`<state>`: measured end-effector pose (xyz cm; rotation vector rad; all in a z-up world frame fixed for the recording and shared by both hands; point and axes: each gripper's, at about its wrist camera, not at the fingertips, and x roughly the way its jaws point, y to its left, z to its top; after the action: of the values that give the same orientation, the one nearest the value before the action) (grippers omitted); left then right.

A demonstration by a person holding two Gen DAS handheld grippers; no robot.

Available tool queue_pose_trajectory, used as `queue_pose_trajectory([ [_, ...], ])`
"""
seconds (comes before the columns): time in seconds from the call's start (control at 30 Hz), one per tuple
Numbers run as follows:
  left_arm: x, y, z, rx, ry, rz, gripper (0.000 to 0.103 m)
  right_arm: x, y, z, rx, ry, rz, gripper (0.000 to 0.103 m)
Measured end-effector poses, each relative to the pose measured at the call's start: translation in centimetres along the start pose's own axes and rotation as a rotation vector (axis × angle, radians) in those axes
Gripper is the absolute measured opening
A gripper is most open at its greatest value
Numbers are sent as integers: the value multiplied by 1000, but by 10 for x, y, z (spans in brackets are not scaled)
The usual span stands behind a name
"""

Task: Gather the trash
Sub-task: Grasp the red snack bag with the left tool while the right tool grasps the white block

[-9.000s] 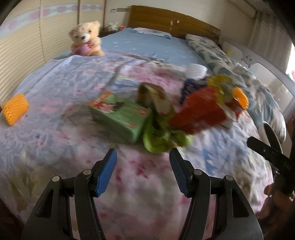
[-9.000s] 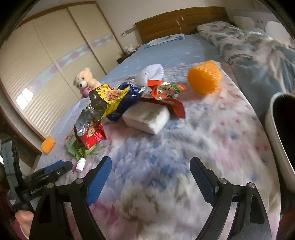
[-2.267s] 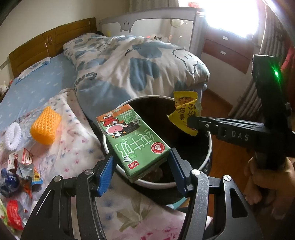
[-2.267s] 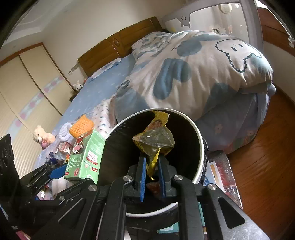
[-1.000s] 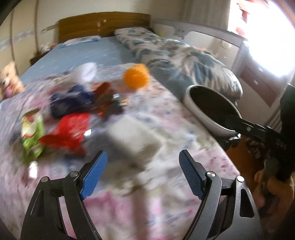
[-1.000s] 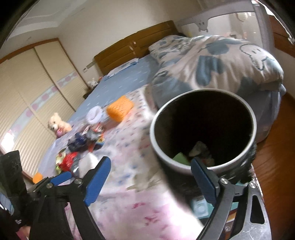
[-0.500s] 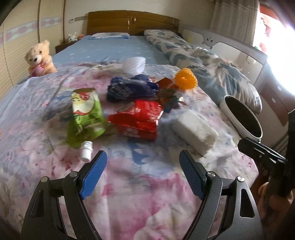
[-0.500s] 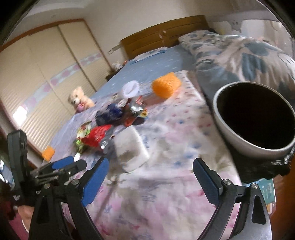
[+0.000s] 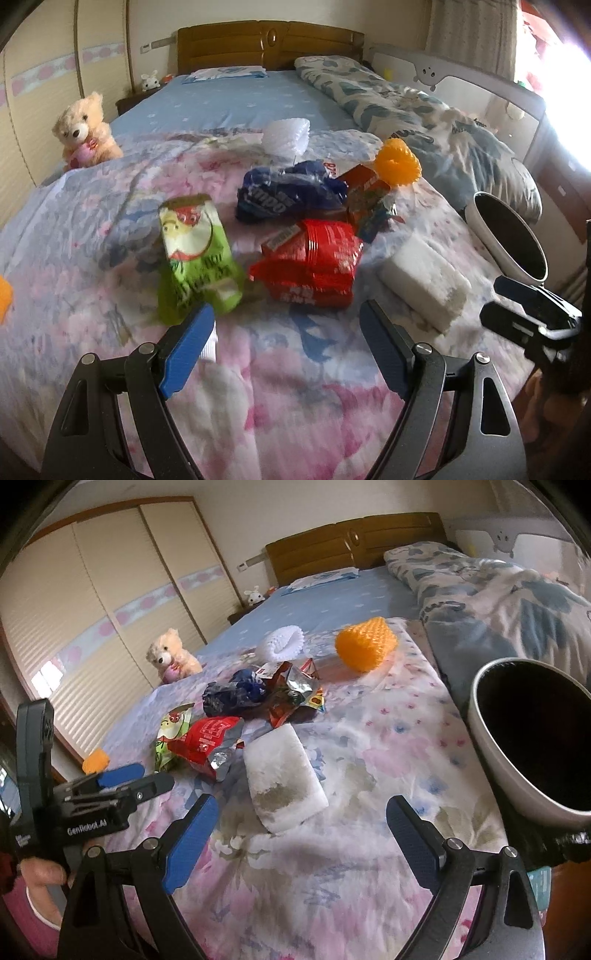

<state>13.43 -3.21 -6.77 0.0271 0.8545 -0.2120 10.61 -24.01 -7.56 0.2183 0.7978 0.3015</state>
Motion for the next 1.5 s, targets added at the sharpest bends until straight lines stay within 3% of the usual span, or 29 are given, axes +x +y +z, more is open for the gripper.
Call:
queue_pose_trajectory([
  [0.3, 27, -9, 20, 57, 26, -23, 83, 27, 6, 7, -66, 66, 35, 91],
  [0.47, 47, -16, 19, 89, 72, -25, 70, 45, 6, 8, -92, 115, -25, 70],
  [0.5, 49, -17, 19, 86, 72, -32, 70, 45, 6, 9, -95, 113, -24, 68],
  [0.57, 49, -16, 18, 75, 68, -62, 64, 46, 6, 10, -95, 119, -13, 52],
  [0.6, 49, -16, 18, 68, 70, -75, 61, 46, 6, 10, -91, 121, 3, 49],
  [0.63, 48, -15, 18, 62, 69, -78, 57, 46, 7, 10, -90, 120, 2, 49],
  [0.67, 48, -15, 18, 60, 69, -80, 44, 44, 8, 9, -90, 116, 0, 48],
  [0.8, 43, -16, 15, 52, 66, -89, 37, 35, 4, 7, -52, 91, 4, 47],
  [1.03, 28, -30, 7, 64, 43, -118, 34, 6, -19, 6, 39, 24, -10, 47],
  [1.5, 9, -94, 8, 164, 20, -194, 34, -42, -65, 1, 144, -62, -79, 47],
])
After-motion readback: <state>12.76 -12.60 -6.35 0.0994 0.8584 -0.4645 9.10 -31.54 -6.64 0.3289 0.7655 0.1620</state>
